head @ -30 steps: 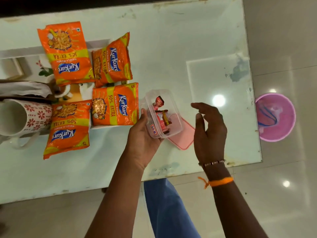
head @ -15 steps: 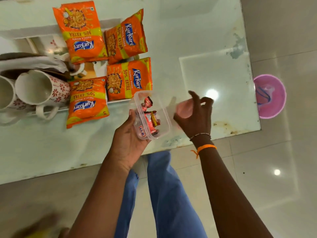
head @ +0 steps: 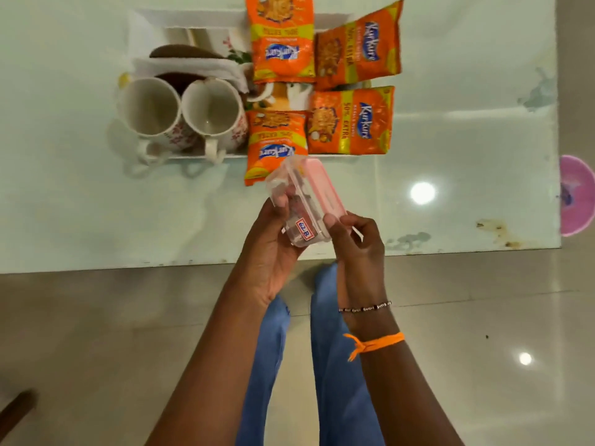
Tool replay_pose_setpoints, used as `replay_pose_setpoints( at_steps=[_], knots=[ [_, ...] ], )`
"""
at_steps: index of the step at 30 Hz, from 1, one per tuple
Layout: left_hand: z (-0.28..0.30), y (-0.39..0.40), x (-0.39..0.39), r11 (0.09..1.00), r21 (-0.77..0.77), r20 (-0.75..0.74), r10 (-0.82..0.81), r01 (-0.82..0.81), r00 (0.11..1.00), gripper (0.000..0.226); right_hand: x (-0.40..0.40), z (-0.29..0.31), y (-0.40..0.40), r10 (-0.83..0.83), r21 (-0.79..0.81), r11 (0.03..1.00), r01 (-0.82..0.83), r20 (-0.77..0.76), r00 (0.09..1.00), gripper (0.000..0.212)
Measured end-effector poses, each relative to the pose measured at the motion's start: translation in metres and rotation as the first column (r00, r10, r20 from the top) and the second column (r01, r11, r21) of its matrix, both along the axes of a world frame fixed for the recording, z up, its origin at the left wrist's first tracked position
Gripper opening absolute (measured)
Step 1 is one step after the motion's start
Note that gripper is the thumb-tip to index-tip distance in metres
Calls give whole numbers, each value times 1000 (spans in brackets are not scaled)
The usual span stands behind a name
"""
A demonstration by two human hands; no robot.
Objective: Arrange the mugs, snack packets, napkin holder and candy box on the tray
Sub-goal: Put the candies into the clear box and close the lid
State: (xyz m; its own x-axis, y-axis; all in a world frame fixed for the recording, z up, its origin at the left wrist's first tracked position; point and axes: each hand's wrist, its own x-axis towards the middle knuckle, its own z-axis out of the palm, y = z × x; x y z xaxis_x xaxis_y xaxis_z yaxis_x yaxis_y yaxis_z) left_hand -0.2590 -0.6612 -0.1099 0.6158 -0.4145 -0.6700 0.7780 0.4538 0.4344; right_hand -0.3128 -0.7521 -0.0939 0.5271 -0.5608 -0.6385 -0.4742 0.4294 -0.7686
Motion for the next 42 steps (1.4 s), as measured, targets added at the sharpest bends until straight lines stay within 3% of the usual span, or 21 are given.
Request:
replay_pose_setpoints(
  at_steps=[5,11,16,22,25,29,32,34,35,37,39,40,42],
  knots=[
    [4,41,6,999,53,61,-1,-2,998,93,10,10,31,154,62,986,-155,29,988,44],
    [3,77,7,994,109,83,-6,-3,997,103,21,15,63,300,52,951,-304,69,951,33],
    [-2,100,7,991,136,62,-2,-7,998,90,24,9,81,382,35,923,-384,43,923,49],
    [-10,106,13,964,257,7,-65,61,998,52,28,-11,82,533,-182,826,-534,-58,844,52],
    [-10,113,30,945,304,-20,-124,124,992,54,33,-13,75,633,-385,691,-612,-86,770,59],
    [-3,128,62,850,479,-82,-205,219,975,57,47,-9,62,802,-620,370,-692,-163,575,61],
    [4,126,77,755,570,-92,-333,323,939,51,62,-6,58,882,-670,219,-709,-175,438,62],
    [9,120,84,713,623,-90,-344,322,935,50,72,-3,54,899,-604,247,-758,-150,412,75],
    [13,116,86,710,636,-70,-336,302,939,52,78,0,52,885,-537,331,-776,-110,453,81],
    [19,109,88,728,636,-5,-326,254,945,50,90,5,55,754,-362,610,-705,-7,657,70],
    [22,101,91,741,638,51,-311,208,949,45,103,7,62,513,-168,849,-502,30,858,33],
    [22,97,92,742,646,75,-293,177,953,42,110,7,67,418,-94,905,-415,6,909,22],
    [21,89,94,732,675,113,-227,93,967,38,122,5,73,335,-105,935,-340,-65,940,33]
  ],
)
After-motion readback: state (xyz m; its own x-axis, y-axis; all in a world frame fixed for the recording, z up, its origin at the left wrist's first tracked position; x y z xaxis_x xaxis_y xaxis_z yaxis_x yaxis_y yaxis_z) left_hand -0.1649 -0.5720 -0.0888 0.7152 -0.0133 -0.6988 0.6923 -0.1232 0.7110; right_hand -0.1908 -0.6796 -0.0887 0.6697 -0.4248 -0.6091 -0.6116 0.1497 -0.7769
